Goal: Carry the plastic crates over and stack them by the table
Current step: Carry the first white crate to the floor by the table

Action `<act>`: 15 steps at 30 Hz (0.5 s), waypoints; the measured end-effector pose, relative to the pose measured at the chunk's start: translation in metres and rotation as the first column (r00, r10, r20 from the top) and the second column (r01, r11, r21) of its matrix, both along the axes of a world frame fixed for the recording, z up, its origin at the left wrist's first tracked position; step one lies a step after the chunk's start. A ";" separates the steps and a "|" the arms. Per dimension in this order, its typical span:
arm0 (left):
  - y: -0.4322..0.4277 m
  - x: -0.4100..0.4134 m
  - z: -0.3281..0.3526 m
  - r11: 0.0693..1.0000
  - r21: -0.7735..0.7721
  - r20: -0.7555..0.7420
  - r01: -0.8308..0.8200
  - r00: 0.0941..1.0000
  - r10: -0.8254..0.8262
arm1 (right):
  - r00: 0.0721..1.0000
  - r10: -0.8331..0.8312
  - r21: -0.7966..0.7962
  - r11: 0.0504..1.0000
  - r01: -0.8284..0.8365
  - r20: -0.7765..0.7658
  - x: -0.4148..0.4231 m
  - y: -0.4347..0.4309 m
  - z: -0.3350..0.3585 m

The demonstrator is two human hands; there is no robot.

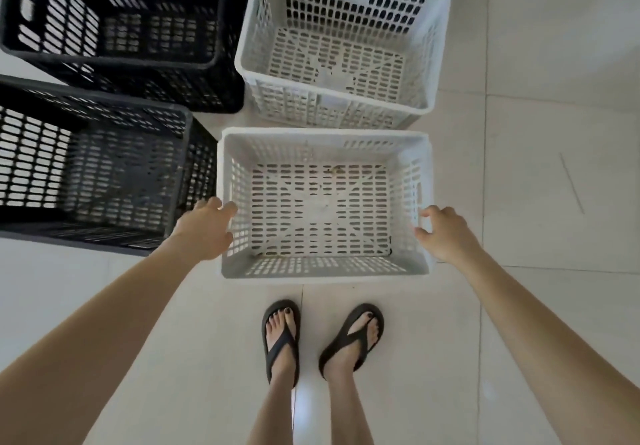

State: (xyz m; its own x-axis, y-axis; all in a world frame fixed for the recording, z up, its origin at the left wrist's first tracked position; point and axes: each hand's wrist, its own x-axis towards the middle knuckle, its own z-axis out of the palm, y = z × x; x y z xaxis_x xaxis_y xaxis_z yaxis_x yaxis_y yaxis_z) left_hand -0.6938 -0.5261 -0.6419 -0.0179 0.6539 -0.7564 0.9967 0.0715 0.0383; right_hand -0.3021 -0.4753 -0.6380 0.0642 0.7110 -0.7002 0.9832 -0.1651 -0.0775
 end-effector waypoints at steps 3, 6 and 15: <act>0.009 0.001 -0.045 0.999 0.007 -0.055 -0.053 0.997 0.053 | 0.999 -0.005 0.047 0.999 0.002 0.052 0.008 0.008 -0.041; 0.012 0.007 -0.078 0.996 0.015 -0.068 -0.091 0.993 0.092 | 0.997 0.007 0.049 0.999 -0.011 0.075 0.016 0.017 -0.071; 0.014 0.008 -0.122 0.931 0.249 -0.102 -0.268 0.948 0.301 | 0.991 -0.108 0.085 0.991 0.101 0.073 0.026 0.032 -0.121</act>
